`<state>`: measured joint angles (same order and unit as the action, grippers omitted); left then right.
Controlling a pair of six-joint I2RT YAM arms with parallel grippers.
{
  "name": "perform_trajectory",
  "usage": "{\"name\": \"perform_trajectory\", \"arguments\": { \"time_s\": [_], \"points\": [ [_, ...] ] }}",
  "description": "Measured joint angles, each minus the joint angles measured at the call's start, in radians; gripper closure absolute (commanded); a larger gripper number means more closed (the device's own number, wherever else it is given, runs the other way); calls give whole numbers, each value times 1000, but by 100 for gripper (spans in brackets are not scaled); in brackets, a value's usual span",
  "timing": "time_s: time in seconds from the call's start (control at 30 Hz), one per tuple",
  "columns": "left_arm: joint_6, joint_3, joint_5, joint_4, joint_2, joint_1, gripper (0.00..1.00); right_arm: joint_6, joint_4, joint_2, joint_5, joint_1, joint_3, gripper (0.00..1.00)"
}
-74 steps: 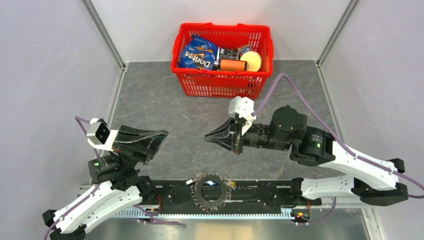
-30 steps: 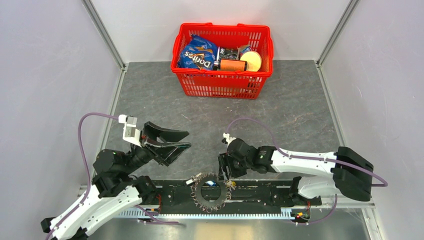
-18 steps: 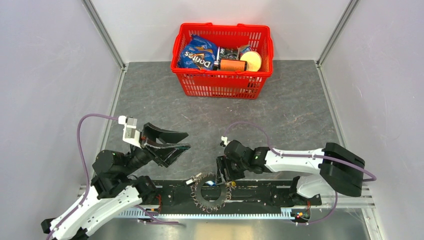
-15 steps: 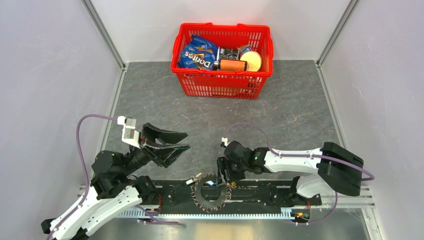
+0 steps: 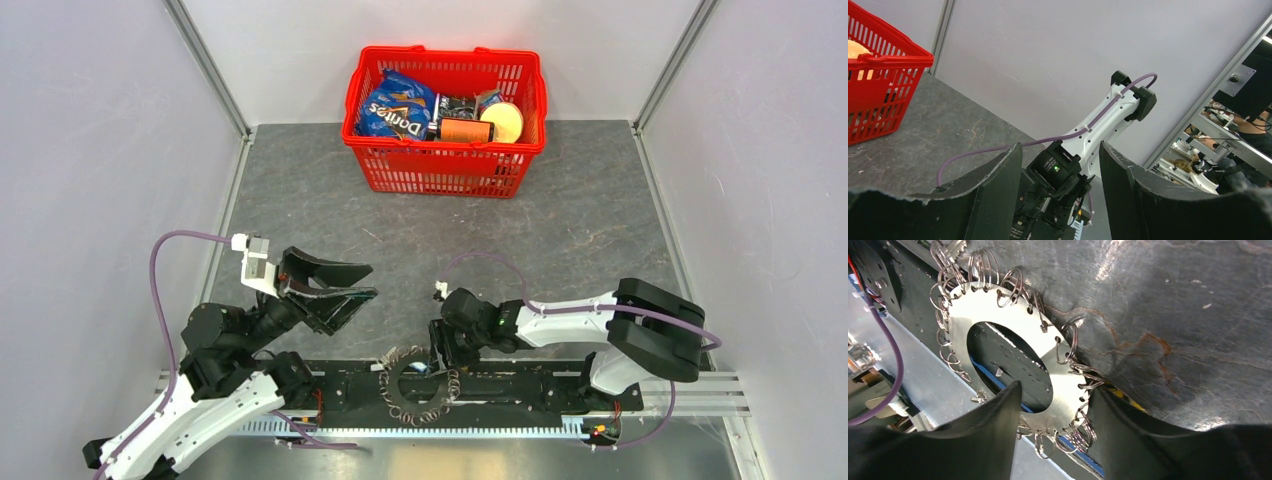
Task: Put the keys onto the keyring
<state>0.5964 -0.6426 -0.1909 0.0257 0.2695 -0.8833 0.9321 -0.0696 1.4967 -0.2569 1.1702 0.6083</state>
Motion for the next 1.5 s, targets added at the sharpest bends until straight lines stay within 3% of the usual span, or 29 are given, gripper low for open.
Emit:
{"name": "perform_trajectory", "arguments": {
  "time_s": [0.2,0.37,0.87,1.2,1.5],
  "points": [
    [0,0,6,-12,-3,0,35,-6,-3,4,32,4,0,81],
    [0,0,7,-19,-3,0,35,0,-14,-64,32,13,0,100],
    [0,0,7,-19,-2,0,35,-172,-280,-401,217,39,110,100],
    [-6,-32,6,-45,23,0,34,-489,-513,-450,288,39,393,100],
    [-66,-146,-33,-130,69,0,30,-802,-713,-450,174,43,673,100]
  ]
}}
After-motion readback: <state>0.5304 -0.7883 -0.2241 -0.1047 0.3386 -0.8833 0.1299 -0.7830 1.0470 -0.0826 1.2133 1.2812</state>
